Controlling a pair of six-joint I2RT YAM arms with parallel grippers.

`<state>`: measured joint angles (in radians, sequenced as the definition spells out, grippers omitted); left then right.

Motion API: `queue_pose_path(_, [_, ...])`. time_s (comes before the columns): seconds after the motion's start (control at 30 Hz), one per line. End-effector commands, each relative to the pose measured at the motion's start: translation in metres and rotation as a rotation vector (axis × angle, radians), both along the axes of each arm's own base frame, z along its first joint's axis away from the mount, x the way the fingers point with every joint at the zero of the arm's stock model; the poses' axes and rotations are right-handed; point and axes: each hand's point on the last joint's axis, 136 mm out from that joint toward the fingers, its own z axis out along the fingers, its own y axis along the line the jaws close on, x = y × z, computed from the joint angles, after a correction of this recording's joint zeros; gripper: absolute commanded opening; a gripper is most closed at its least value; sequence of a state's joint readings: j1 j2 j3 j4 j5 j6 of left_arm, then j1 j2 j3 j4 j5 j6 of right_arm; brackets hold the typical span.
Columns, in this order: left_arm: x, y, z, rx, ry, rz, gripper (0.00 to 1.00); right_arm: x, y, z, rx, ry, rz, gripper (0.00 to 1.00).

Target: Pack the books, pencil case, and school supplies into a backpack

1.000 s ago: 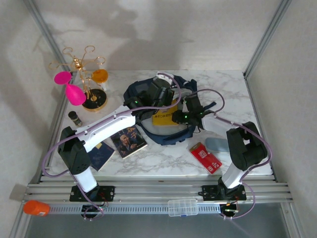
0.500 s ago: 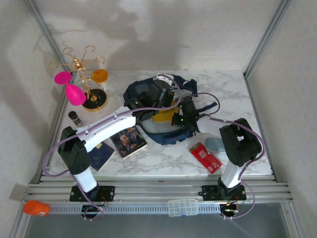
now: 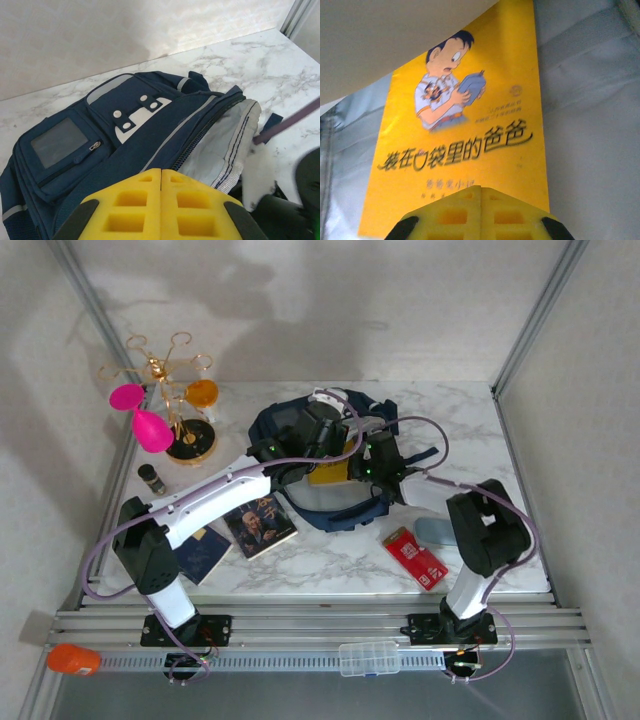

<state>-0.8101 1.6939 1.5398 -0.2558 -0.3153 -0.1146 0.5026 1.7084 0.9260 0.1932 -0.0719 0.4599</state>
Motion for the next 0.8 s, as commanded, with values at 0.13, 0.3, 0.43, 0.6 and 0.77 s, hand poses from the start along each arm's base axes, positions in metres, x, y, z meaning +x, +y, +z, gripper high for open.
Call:
queue_pose_path(0.13, [0.005, 0.013, 0.029, -0.064, -0.069, 0.06, 0.0, -0.064, 0.001, -0.037, -0.014, 0.154, 0.082, 0.06])
queue_pose_path(0.3, [0.007, 0.009, 0.028, -0.06, -0.059, 0.053, 0.0, -0.048, -0.014, -0.061, -0.108, 0.166, -0.017, 0.0])
queue_pose_path(0.43, [0.007, 0.009, 0.028, -0.052, -0.061, 0.054, 0.0, -0.013, -0.019, -0.049, -0.115, 0.055, -0.133, 0.0])
queue_pose_path(0.6, [0.005, 0.014, 0.029, -0.034, -0.063, 0.062, 0.0, 0.025, -0.017, -0.022, -0.082, -0.072, -0.227, 0.0])
queue_pose_path(0.77, [0.005, 0.016, 0.03, -0.027, -0.065, 0.062, 0.0, 0.026, -0.02, -0.013, -0.092, -0.106, -0.237, 0.0])
